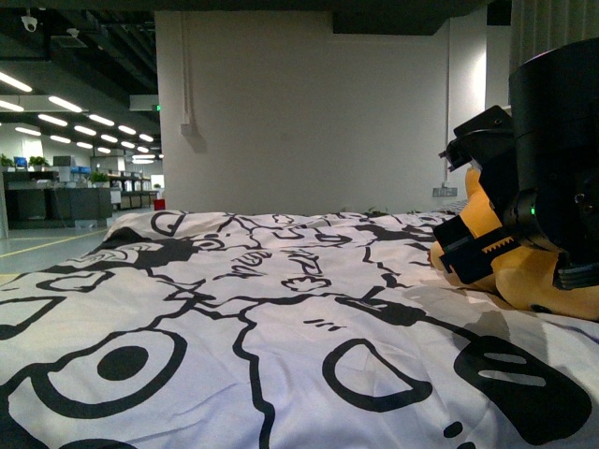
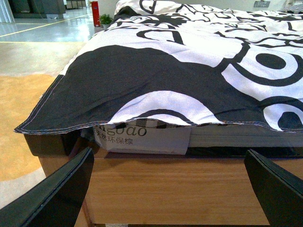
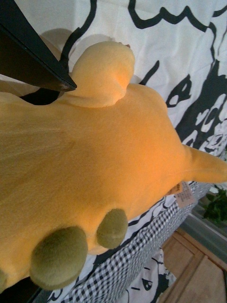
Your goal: Put away toys
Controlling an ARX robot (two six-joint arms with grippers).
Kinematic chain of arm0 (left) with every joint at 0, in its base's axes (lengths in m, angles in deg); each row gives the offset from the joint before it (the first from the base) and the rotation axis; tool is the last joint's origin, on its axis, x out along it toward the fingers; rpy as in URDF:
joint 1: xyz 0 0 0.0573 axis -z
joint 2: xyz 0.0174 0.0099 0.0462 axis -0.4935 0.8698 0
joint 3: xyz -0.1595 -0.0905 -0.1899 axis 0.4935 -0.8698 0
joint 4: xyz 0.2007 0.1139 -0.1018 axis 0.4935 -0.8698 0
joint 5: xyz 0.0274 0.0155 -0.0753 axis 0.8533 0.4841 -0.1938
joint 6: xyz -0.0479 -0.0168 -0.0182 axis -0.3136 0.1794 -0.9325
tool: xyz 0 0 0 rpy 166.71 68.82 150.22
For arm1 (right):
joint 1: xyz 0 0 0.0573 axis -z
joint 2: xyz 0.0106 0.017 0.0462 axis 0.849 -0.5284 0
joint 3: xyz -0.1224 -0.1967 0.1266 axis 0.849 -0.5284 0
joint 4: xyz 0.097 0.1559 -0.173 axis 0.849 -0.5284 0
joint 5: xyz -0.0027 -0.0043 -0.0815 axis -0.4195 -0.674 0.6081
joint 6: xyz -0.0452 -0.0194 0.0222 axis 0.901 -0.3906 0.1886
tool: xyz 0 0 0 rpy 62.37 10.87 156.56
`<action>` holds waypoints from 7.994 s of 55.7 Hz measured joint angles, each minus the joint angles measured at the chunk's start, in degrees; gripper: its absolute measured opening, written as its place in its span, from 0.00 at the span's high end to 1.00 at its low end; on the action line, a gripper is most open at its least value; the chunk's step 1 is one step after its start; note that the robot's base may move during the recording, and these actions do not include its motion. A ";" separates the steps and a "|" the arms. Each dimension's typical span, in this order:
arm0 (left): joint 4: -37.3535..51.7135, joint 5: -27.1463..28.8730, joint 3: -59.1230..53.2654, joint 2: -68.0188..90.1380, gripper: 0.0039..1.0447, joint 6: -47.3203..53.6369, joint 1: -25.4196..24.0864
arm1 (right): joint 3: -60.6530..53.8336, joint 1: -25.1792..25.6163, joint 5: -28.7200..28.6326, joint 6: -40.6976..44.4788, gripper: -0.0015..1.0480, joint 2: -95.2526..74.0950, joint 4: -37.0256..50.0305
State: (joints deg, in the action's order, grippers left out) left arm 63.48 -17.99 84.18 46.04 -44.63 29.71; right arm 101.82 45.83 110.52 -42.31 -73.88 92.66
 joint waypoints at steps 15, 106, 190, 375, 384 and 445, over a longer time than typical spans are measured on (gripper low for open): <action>0.00 0.02 0.00 0.00 0.06 0.00 0.00 | 3.08 0.57 0.46 0.00 0.06 -1.29 -3.93; 0.00 0.02 0.00 0.00 0.06 0.00 0.00 | -30.58 33.07 -64.50 -41.55 0.94 49.86 -3.02; 0.00 -0.04 0.00 0.00 0.06 0.00 0.00 | -66.55 12.74 -34.69 -23.89 0.94 86.27 -13.88; 0.00 -0.13 0.00 0.02 0.06 0.11 0.00 | -72.57 12.33 -34.49 -23.89 0.94 102.14 -22.60; 0.00 0.00 0.00 0.00 0.06 0.11 0.00 | -72.57 12.33 -34.49 -23.89 0.94 102.14 -22.60; 0.00 -0.11 0.00 0.00 0.06 0.11 0.00 | -72.57 12.33 -34.27 -23.89 0.94 102.14 -22.60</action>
State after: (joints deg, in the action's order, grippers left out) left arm 63.48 -18.09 84.18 46.04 -44.52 29.71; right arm 29.25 58.16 76.24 -66.20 28.26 70.06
